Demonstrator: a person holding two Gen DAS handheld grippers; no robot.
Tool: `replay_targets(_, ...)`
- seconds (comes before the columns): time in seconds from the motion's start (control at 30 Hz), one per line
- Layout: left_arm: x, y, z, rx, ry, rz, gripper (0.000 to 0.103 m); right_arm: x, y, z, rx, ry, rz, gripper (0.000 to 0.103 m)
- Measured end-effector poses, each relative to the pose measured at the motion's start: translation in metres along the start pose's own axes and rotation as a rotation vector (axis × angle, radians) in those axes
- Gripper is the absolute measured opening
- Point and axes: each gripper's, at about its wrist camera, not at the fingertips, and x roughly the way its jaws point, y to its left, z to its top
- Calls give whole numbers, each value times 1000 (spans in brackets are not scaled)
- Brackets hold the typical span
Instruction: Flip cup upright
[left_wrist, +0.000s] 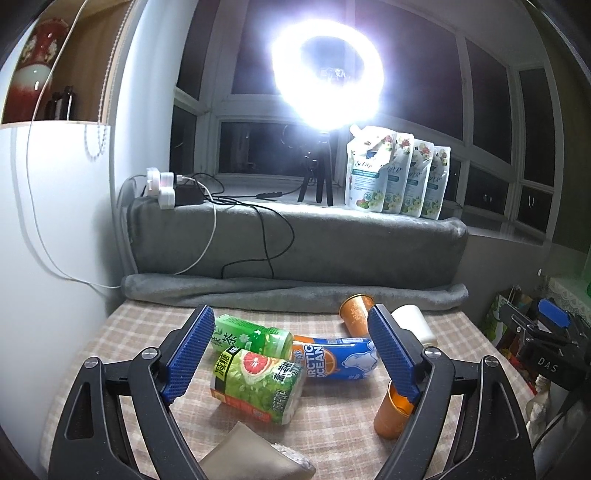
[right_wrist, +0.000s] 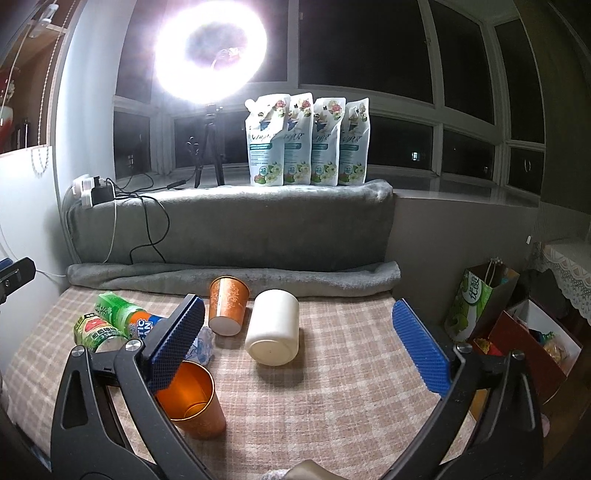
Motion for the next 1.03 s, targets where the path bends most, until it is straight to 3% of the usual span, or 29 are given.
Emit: replay_targets(1.03, -4, 0, 4, 10, -25, 6, 85, 0, 5, 2, -11, 0, 12, 103)
